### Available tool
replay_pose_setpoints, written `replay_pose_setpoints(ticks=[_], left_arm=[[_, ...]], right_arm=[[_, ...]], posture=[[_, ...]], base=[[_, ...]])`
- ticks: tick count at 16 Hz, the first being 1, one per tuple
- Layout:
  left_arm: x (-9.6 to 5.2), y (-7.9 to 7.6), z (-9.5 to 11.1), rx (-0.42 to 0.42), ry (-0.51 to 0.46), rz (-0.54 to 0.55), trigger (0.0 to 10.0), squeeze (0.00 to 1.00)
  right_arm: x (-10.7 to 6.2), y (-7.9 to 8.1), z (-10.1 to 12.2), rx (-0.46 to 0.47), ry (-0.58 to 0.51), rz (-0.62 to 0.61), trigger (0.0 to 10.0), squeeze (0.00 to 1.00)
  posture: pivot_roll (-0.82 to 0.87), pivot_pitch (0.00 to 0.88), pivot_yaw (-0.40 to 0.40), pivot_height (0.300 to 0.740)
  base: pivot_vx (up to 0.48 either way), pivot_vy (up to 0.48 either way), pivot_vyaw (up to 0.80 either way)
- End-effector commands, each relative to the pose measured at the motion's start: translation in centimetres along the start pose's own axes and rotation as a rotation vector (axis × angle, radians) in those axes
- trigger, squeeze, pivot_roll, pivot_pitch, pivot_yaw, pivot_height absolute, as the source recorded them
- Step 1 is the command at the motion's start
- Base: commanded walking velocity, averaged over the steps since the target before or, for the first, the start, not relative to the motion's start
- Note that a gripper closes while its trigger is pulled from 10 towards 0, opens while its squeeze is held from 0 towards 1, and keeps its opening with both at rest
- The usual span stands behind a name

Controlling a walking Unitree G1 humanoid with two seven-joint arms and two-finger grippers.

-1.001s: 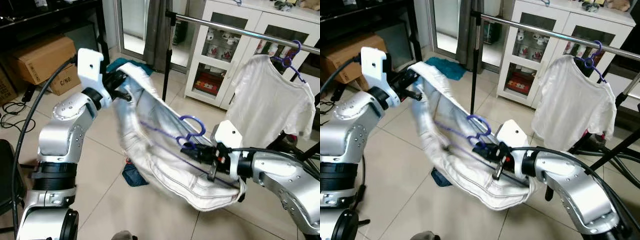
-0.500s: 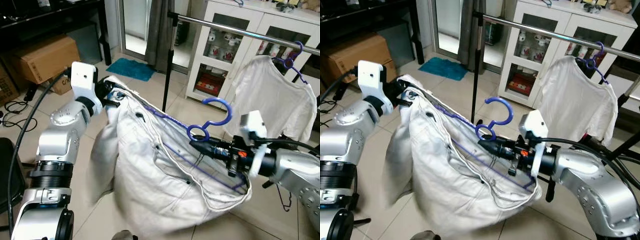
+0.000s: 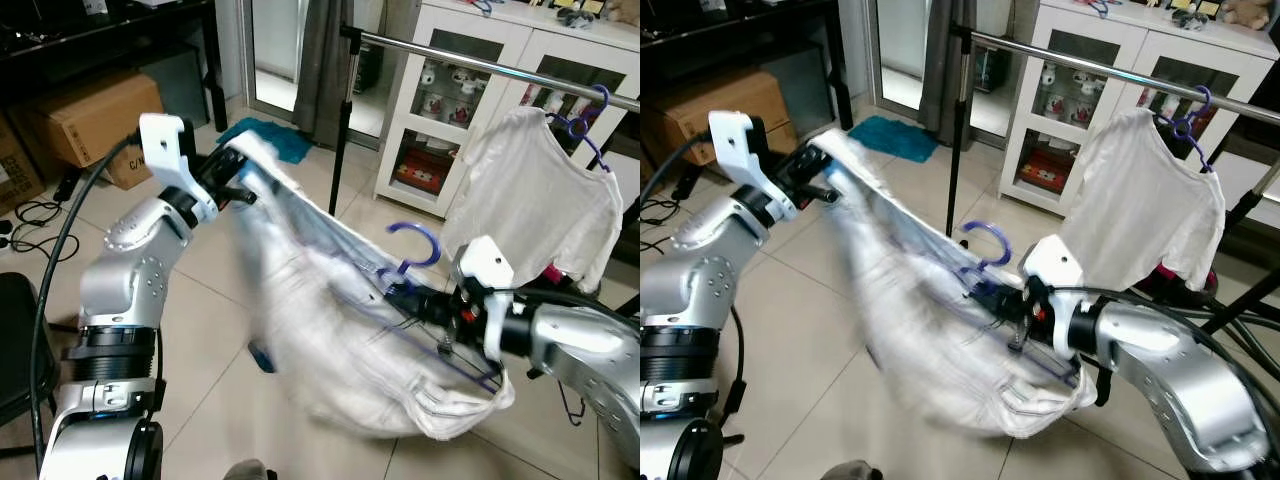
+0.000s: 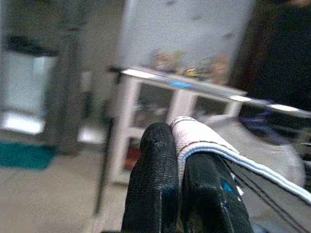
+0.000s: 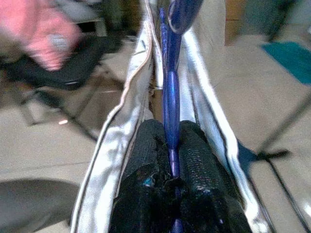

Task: Hang hanger

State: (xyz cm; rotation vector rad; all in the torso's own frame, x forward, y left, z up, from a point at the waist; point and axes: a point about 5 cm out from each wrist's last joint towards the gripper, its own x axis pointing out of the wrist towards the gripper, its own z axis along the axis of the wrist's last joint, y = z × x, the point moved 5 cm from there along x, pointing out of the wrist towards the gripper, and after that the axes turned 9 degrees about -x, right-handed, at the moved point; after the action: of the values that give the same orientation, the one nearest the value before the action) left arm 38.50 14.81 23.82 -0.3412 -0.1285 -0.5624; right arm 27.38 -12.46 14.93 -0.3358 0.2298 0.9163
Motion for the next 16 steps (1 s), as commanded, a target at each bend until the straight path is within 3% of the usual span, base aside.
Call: replay_pose_setpoints(ticks=[1, 2, 5, 7, 9, 12, 14, 15, 16], left_arm=[[0.2, -2.6, 3.1, 0.049, -0.061, -0.146, 0.0, 0.00], [0.0, -3.0, 2.7, 0.063, -0.024, -0.175, 0.0, 0.00], [0.0, -1.5, 1.8, 0.108, 0.023, -0.088, 0.0, 0.00], [-0.6, 4.8, 3.0, 0.148, -0.026, 0.291, 0.0, 0.00], [-1.2, 6.2, 3.6, 0.154, -0.044, 0.371, 0.0, 0.00], [-2.3, 8.3, 3.5, 0.097, -0.057, 0.467, 0.0, 0.00], [-1.6, 7.5, 1.0, 0.063, 0.046, 0.408, 0.0, 0.00], [-0.7, 5.4, -0.4, 0.056, 0.087, 0.315, 0.0, 0.00], [0.4, 2.3, -1.4, 0.016, 0.088, 0.207, 0.0, 0.00]], right_arm=[[-0.4, -2.5, -1.1, 0.003, 0.081, -0.143, 0.0, 0.00], [-0.4, -3.0, -1.3, 0.021, 0.085, -0.183, 0.0, 0.00], [-0.4, -3.0, -0.3, 0.048, 0.007, -0.174, 0.0, 0.00], [-1.5, -0.7, 3.7, 0.091, -0.243, -0.011, 0.0, 0.00], [-1.9, -0.5, 3.9, 0.097, -0.261, 0.010, 0.0, 0.00], [-2.8, 0.4, 4.8, 0.110, -0.323, 0.086, 0.0, 0.00], [-2.5, -0.2, 6.1, 0.153, -0.398, 0.044, 0.0, 0.00], [-1.8, -1.7, 6.6, 0.193, -0.429, -0.063, 0.0, 0.00], [-1.1, -3.4, 7.2, 0.270, -0.482, -0.184, 0.0, 0.00]], posture=[[0.04, 0.000, -0.025, 0.740], [0.05, 0.000, -0.026, 0.740], [0.05, 0.000, -0.024, 0.740], [0.04, 0.000, -0.023, 0.740], [0.04, 0.000, -0.023, 0.740], [0.04, 0.000, -0.023, 0.740], [0.04, 0.000, -0.023, 0.740], [0.04, 0.000, -0.023, 0.740], [0.04, 0.000, -0.026, 0.740]], base=[[0.000, 0.000, 0.00], [0.000, 0.000, 0.00], [0.000, 0.000, 0.00], [0.000, 0.000, 0.00], [0.000, 0.000, 0.00], [0.000, 0.000, 0.00], [0.000, 0.000, 0.00], [0.000, 0.000, 0.00], [0.000, 0.000, 0.00]])
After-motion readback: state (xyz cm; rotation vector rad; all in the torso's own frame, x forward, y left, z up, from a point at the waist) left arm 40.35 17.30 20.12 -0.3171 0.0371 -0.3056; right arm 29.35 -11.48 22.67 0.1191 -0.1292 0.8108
